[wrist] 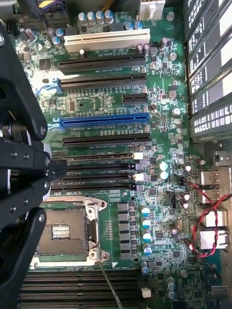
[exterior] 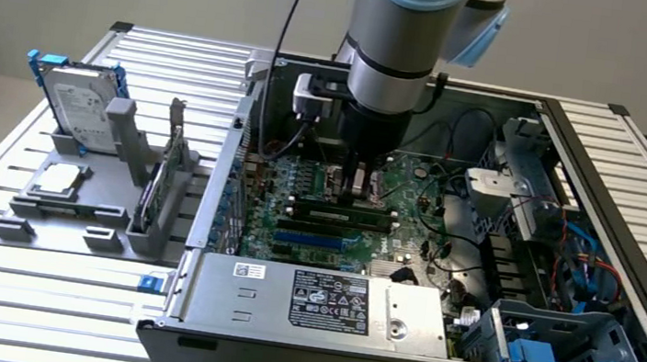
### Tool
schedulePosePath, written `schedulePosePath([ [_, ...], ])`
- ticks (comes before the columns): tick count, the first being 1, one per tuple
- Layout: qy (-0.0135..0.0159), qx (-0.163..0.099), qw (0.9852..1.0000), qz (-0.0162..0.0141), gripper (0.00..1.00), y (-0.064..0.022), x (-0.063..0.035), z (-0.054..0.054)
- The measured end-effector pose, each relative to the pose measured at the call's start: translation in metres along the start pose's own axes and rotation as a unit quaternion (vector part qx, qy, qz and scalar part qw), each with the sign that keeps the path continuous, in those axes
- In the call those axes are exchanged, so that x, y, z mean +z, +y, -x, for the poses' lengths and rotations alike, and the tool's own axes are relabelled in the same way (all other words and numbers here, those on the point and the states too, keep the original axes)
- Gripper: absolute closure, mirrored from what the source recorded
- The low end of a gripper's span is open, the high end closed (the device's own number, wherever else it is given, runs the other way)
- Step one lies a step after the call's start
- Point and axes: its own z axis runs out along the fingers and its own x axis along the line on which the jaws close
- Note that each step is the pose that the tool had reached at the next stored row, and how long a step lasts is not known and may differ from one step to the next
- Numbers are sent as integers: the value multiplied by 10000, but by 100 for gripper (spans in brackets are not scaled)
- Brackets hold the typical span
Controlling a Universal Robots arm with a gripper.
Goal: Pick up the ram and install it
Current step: 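Press down the ram until it locks into place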
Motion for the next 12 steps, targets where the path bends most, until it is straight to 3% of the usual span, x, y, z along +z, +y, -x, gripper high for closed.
schedulePosePath([
  [12, 7, -29, 10000, 2, 89, -2, 84, 9],
])
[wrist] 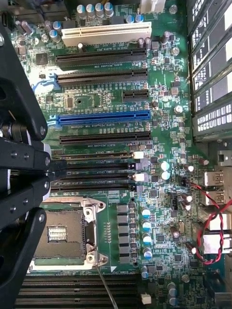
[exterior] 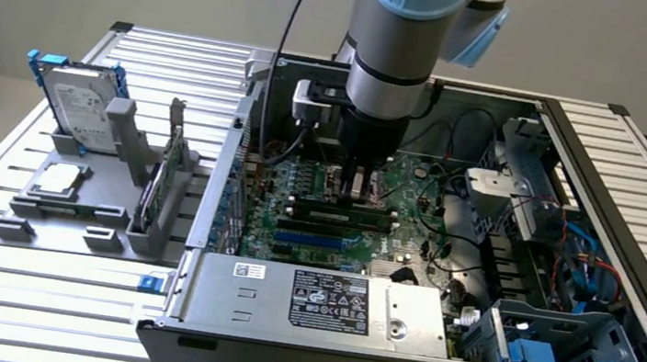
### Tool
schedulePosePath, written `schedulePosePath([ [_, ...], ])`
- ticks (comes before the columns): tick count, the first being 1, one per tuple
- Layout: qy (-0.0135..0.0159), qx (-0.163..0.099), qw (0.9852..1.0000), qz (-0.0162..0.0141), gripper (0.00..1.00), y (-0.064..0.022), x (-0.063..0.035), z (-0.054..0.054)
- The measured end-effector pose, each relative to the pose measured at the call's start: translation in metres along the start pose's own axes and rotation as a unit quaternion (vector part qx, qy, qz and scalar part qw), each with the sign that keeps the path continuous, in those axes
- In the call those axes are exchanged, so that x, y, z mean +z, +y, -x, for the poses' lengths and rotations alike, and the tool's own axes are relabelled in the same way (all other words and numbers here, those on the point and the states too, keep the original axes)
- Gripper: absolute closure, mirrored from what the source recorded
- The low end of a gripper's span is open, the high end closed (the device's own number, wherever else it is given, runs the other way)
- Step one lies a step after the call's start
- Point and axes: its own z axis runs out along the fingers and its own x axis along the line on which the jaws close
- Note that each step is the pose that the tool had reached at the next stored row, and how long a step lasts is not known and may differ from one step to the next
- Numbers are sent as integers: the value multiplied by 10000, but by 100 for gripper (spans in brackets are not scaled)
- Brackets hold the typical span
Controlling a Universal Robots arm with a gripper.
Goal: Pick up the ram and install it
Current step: 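Press down the ram until it locks into place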
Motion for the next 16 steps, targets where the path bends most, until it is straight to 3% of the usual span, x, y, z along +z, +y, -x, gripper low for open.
schedulePosePath([
  [9, -5, -13, 10000, 1, 89, -1, 17, 3],
  [16, 2, -14, 10000, 29, 89, 8, -224, 4],
])
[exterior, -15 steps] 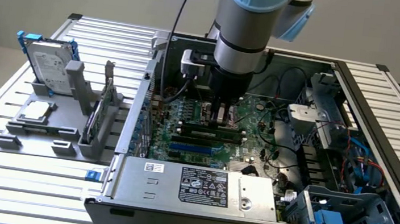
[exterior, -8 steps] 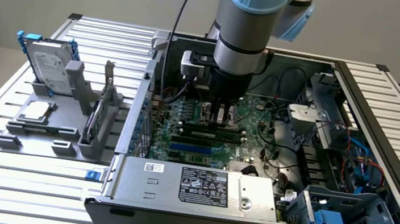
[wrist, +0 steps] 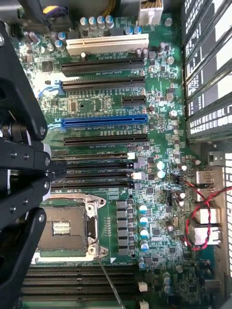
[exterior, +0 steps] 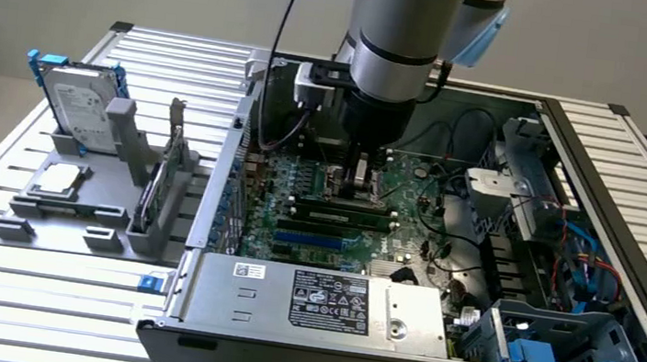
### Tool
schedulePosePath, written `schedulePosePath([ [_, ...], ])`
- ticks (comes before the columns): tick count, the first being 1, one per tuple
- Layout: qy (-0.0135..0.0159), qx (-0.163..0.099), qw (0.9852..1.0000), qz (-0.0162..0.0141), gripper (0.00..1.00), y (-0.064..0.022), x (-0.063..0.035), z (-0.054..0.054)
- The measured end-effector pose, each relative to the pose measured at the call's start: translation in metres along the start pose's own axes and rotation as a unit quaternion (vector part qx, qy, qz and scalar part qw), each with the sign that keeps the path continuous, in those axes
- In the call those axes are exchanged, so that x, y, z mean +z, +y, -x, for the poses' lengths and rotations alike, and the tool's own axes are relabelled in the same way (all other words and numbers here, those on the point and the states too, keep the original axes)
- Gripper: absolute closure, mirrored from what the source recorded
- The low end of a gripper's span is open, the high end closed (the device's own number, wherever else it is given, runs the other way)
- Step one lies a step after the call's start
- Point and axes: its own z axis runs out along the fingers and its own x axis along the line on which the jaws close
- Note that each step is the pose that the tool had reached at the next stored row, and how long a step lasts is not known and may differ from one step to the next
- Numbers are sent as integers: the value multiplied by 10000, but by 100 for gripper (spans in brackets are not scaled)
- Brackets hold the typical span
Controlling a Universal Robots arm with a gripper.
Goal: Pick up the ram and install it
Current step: 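Press down the ram until it locks into place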
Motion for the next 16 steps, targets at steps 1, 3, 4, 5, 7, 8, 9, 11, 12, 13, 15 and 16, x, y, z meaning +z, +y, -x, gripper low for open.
schedulePosePath([
  [1, 1, 0, 10000, 3, 89, 1, -26, 0],
  [3, 1, -1, 10000, 3, 89, 1, -30, 0],
  [4, 0, -2, 10000, 3, 89, 1, -30, 0],
  [5, 0, -2, 10000, 3, 89, 1, -30, 1],
  [7, 1, -2, 10000, 3, 89, 1, -30, 0],
  [8, 1, -2, 10000, 4, 89, 1, -31, 0],
  [9, 1, -2, 10000, 4, 89, 1, -31, 0],
  [11, 1, -2, 10000, 4, 89, 1, -31, 0],
  [12, 1, -2, 10000, 3, 89, 1, -31, 0],
  [13, 1, -2, 10000, 3, 89, 1, -31, 0],
  [15, 1, -2, 10000, 4, 89, 1, -31, 0],
  [16, 1, -2, 10000, 4, 89, 1, -31, 0],
])
